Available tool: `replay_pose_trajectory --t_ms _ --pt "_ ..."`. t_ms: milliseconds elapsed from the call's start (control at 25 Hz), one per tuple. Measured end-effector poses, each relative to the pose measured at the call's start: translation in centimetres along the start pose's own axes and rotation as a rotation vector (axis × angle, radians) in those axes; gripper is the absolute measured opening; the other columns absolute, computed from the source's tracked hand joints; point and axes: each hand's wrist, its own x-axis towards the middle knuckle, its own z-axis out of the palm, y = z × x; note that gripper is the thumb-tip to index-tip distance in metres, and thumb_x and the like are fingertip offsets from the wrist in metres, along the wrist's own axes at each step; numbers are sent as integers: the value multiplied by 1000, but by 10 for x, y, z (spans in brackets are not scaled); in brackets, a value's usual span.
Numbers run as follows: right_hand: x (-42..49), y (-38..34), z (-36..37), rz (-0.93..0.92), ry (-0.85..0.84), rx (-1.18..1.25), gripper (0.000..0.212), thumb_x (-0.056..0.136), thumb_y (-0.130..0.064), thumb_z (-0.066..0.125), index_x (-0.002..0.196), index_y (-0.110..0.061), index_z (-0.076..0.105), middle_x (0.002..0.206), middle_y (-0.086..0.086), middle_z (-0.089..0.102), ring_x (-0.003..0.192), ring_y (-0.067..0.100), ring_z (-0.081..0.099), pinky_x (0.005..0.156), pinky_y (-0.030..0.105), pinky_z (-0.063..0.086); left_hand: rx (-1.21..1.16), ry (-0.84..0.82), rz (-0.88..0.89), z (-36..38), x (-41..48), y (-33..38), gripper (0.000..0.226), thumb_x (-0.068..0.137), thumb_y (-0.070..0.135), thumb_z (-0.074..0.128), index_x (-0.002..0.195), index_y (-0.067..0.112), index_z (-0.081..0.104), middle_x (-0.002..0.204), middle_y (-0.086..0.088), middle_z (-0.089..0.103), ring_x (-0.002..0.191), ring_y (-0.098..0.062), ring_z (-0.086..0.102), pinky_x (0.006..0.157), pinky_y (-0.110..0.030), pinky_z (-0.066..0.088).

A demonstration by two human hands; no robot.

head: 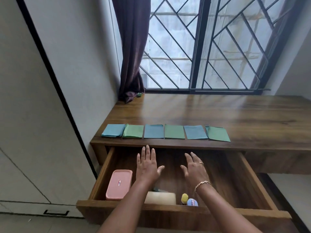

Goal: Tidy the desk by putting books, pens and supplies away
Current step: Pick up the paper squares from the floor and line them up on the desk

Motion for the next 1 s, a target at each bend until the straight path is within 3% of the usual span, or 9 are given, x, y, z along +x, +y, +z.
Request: replay_pose_trajectory --t_ms 160,280,400,680,840,1000 --pt "30 12 -6 56 32 84 51 94 -27 46 141 -14 32 146 7 34 135 24 33 110 30 28 -49 48 71 -5 44 17 73 96 45 40 150 10 5 159 -10 0 146 -24 -8 118 -38 -3" --pt "53 24 -20 123 104 126 46 93 -23 49 136 -13 39 136 9 44 126 27 42 102 33 36 -94 71 128 -11 80 32 63 95 41 46 145 8 26 151 -12 28 144 -27 16 119 -38 10" --pt "75 44 -38 240 176 204 41 90 -19 54 129 -9 47 127 13 52 118 30 49 95 35 41 -116 68 201 -19 115 45 50 93 37 51 134 9 43 135 -10 48 128 -25 41 111 -35 26" --pt "125 117 -75 571 258 345 35 84 -12 61 117 0 56 117 20 61 109 33 57 93 36 43 -22 -56 387 -27 183 93 44 92 34 55 128 10 48 134 -8 50 122 -31 48 98 -36 37" --pt "159 143 -89 628 192 342 36 81 -14 66 112 2 57 118 21 61 109 34 57 90 36 44 59 -88 410 -24 212 119 49 87 34 63 126 8 48 132 -10 50 122 -32 47 99 -37 37" --pt "190 150 -98 650 88 239 29 77 -23 72 93 -1 62 108 20 63 100 31 60 75 30 42 215 -169 412 -20 236 145 58 81 35 69 126 6 47 131 -13 49 121 -31 48 102 -37 34"
